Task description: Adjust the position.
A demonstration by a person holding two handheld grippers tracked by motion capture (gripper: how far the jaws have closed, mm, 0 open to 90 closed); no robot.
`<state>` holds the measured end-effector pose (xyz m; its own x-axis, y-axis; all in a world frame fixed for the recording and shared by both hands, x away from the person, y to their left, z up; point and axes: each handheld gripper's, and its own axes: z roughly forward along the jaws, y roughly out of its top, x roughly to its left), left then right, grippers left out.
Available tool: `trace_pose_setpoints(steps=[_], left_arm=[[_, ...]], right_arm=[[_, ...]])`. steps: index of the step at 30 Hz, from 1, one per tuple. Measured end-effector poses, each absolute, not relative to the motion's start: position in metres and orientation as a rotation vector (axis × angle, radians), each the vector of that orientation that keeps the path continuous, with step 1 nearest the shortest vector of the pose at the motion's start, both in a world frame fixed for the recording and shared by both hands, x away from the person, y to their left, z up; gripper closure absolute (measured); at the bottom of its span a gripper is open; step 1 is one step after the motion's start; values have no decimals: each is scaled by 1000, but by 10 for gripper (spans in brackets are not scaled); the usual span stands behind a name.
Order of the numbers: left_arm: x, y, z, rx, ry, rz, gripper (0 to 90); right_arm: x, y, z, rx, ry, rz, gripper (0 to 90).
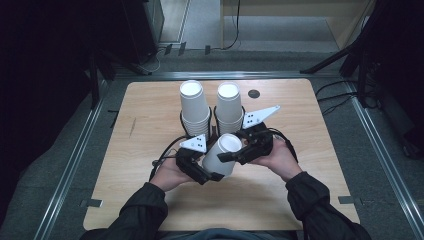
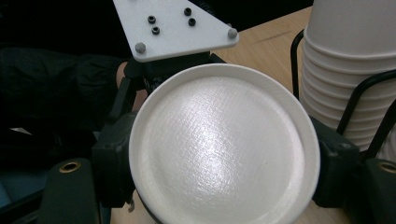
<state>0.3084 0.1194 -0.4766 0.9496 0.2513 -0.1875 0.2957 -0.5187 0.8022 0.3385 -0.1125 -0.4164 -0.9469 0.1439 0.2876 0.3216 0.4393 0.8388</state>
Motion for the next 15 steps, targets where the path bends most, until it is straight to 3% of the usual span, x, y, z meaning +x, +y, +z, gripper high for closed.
trace_pose_setpoints(steps=[5,15], left_arm=[[311,126,-470,2131,419,-35,180],[311,139,-459,2231,437,0,187]], right_arm=[[339,-116,-410,-418,-2523,-1552,161],[336,-130,-412,-393,-2605,-1496,160]])
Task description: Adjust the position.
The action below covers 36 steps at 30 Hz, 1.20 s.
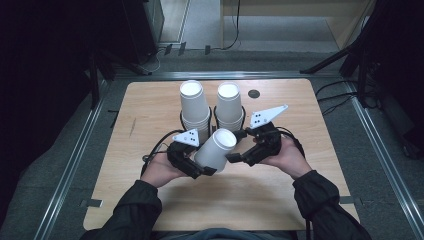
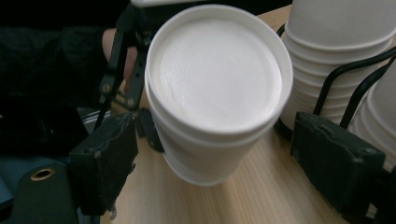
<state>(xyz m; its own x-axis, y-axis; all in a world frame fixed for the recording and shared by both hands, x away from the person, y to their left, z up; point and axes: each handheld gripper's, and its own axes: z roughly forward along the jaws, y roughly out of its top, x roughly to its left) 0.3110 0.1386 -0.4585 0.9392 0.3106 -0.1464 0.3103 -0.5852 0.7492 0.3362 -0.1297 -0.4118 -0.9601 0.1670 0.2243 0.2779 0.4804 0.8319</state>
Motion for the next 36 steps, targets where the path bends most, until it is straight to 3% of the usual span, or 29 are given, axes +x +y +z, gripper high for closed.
trace_pose_setpoints(steps=[9,18,36], left_arm=[[311,147,-454,2351,462,50,186],[321,142,-467,2478,472,5,183],[320,103,-479,2581,300,-109,181]], right_arm=[[330,-131,-430,-356,-2713,-1407,171],[329,-135,-450,-375,-2779,-1300,200],[323,-138,-457,-336,-2798,-1270,167]])
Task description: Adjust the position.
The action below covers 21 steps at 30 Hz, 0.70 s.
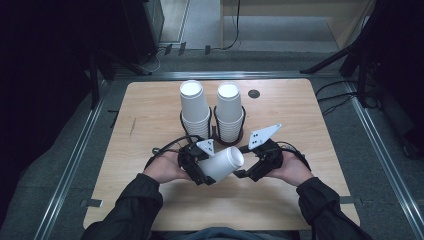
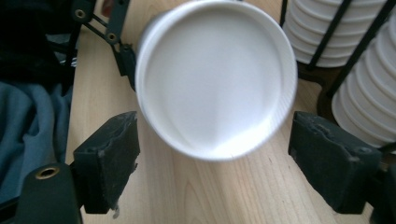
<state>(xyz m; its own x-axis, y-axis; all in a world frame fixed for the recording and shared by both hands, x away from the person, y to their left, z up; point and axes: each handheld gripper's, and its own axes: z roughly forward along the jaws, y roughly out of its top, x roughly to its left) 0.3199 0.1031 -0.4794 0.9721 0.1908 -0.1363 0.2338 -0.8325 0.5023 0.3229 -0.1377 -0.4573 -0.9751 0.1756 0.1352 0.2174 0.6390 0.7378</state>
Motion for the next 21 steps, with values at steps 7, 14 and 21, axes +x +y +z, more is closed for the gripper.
trace_pose_setpoints(steps=[7,14,21], left_arm=[[317,93,-482,2603,255,-139,170],[315,93,-484,2611,221,-107,123],[314,98,-482,2584,226,-53,9]], right_arm=[[320,-125,-461,-270,-2804,-1223,162],[317,-115,-460,-182,-2849,-1161,230],[316,-116,-457,-198,-2850,-1176,241]])
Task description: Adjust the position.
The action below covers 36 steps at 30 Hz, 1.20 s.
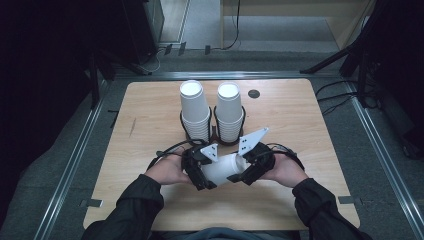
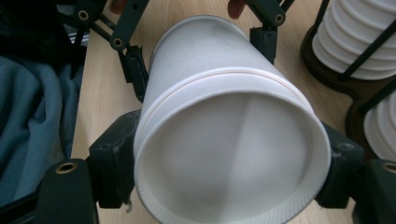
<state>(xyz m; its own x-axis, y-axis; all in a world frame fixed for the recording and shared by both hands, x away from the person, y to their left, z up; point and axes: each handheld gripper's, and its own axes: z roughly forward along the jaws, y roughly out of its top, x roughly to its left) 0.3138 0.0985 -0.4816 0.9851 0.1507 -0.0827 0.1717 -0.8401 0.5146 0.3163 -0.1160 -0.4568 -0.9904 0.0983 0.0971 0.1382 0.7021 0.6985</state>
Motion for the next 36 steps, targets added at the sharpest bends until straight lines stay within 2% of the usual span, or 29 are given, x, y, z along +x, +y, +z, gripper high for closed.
trace_pose_setpoints(steps=[9,11,22,25,26,36], left_arm=[[319,112,-478,2476,273,-61,0],[320,116,-475,2441,283,-102,0],[320,128,-468,2347,327,-60,0],[322,130,-466,2311,364,-97,0],[321,132,-464,2311,368,-68,0],[320,136,-460,2225,420,-87,0]], right_arm=[[322,-129,-452,-278,-2790,-1224,240],[323,-133,-451,-312,-2773,-1249,240],[324,-145,-446,-375,-2737,-1315,239],[326,-149,-443,-397,-2711,-1347,239],[326,-151,-441,-405,-2705,-1365,239],[328,-163,-437,-421,-2683,-1431,239]])
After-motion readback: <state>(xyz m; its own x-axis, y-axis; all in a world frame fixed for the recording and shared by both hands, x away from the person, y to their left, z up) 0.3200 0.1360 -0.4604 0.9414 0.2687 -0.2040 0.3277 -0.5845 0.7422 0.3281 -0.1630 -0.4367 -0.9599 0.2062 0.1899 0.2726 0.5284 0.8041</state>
